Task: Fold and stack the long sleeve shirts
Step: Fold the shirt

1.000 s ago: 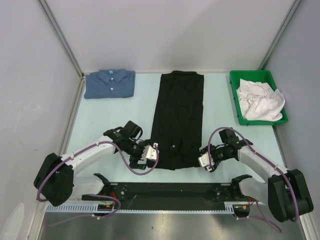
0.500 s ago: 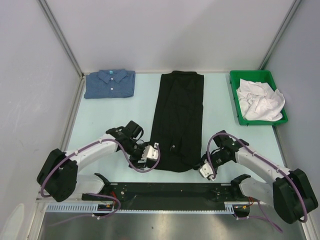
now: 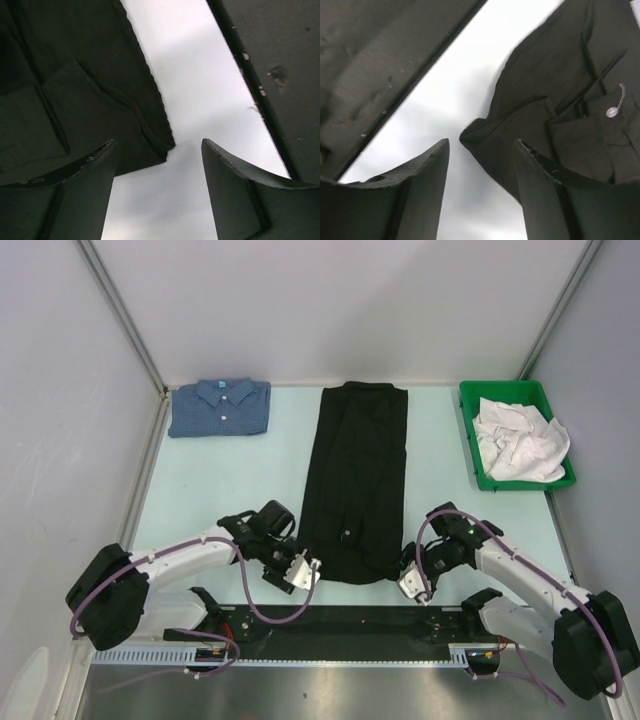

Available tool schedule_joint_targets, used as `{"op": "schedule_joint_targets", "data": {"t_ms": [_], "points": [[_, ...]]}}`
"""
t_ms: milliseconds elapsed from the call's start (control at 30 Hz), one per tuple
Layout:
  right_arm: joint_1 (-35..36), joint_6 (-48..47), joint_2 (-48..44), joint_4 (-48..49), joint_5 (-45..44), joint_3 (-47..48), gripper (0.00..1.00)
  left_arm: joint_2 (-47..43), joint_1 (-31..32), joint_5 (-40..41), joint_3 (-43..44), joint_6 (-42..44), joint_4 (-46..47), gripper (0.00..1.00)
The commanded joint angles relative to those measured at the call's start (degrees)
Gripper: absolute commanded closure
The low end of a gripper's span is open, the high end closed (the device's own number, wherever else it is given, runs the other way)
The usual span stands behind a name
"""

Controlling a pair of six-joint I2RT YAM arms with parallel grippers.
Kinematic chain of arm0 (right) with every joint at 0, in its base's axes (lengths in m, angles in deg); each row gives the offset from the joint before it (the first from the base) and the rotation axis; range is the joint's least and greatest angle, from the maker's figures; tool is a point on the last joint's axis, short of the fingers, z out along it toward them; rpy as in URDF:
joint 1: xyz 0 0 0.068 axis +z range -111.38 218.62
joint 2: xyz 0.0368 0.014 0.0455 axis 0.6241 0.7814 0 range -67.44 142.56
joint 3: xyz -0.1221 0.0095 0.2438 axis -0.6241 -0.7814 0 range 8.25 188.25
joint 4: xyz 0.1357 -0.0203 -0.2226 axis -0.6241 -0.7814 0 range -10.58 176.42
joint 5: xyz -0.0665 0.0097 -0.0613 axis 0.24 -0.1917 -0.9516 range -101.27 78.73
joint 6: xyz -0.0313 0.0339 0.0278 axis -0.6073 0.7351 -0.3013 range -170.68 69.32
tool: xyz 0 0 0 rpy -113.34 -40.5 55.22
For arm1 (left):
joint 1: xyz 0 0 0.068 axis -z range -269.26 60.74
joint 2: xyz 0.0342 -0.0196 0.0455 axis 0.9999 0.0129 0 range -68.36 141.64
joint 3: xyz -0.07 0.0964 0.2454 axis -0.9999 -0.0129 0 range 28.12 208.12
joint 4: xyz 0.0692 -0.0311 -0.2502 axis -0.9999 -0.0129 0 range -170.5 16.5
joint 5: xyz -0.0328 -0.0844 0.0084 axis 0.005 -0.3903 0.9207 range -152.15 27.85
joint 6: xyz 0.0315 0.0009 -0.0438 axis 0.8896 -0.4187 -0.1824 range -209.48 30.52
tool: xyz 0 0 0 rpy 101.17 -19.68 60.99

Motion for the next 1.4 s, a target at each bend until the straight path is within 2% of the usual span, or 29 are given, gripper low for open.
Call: {"op": "schedule_joint_targets", "data": {"t_ms": [0,133,233,300,333,367,400,433,467,567,700,767,867,1000,1200,1233,1367], "points": [[0.51,0.72,4.21,8.83,-1.87,-1.51,0.42,1.96,1.74,1.92,-0.61,3.36,5.55,0.28],[1.82,3.01,8.95,15.09,-2.66,-1.25,0.45,4.59,2.18,4.82,-1.66,4.41,7.92,0.29],[2.87,5.90,10.28,19.73,-4.24,-2.56,0.51,5.74,2.18,5.53,-2.01,5.81,8.36,0.35],[4.19,9.14,11.51,24.04,-5.12,-3.18,0.61,7.14,2.27,6.50,-2.10,6.17,9.33,0.43],[4.46,10.46,11.77,25.80,-5.38,-3.09,0.73,7.76,2.18,6.76,-1.93,6.26,9.77,0.48],[4.81,11.87,12.04,26.60,-5.47,-3.01,0.83,8.46,2.18,6.85,-1.14,5.91,9.69,0.61],[5.07,15.19,11.78,27.21,-5.65,-2.83,0.96,8.64,2.18,6.24,-0.52,4.95,9.42,0.69],[5.34,16.79,11.17,29.05,-6.09,-3.09,1.00,8.47,2.27,5.54,-0.08,4.50,8.38,0.76],[6.04,18.02,9.42,29.24,-6.35,-3.27,1.00,8.03,2.18,4.66,0.79,4.06,7.67,0.89],[7.79,23.12,5.72,27.49,-6.09,-3.01,1.00,3.73,3.22,0.45,1.68,1.61,5.12,1.00],[11.05,31.81,-2.44,25.63,-5.74,-3.09,1.00,-2.68,4.99,-2.29,1.77,-2.25,3.18,1.00],[11.05,37.27,-3.42,27.21,-6.53,-2.66,1.00,-2.44,4.56,-2.12,3.60,-4.02,2.92,1.00],[9.74,40.62,-2.55,28.71,-7.06,-0.99,1.00,-0.33,1.05,-4.57,7.12,-6.04,2.30,1.00],[6.23,42.03,-0.97,31.26,-5.39,1.12,1.00,2.48,-3.17,-6.50,11.07,-4.38,1.08,1.00],[-2.99,47.28,7.80,39.86,-1.53,8.84,1.00,10.29,-10.12,-8.35,22.75,-2.70,-0.59,1.00],[-4.40,48.17,10.00,42.40,-1.26,13.12,1.00,12.31,-12.21,-8.44,28.34,-3.14,-0.86,1.00],[-10.37,51.26,26.48,46.90,-0.03,24.92,1.00,25.75,-16.01,-5.20,42.96,-6.75,-1.04,1.00]]}}
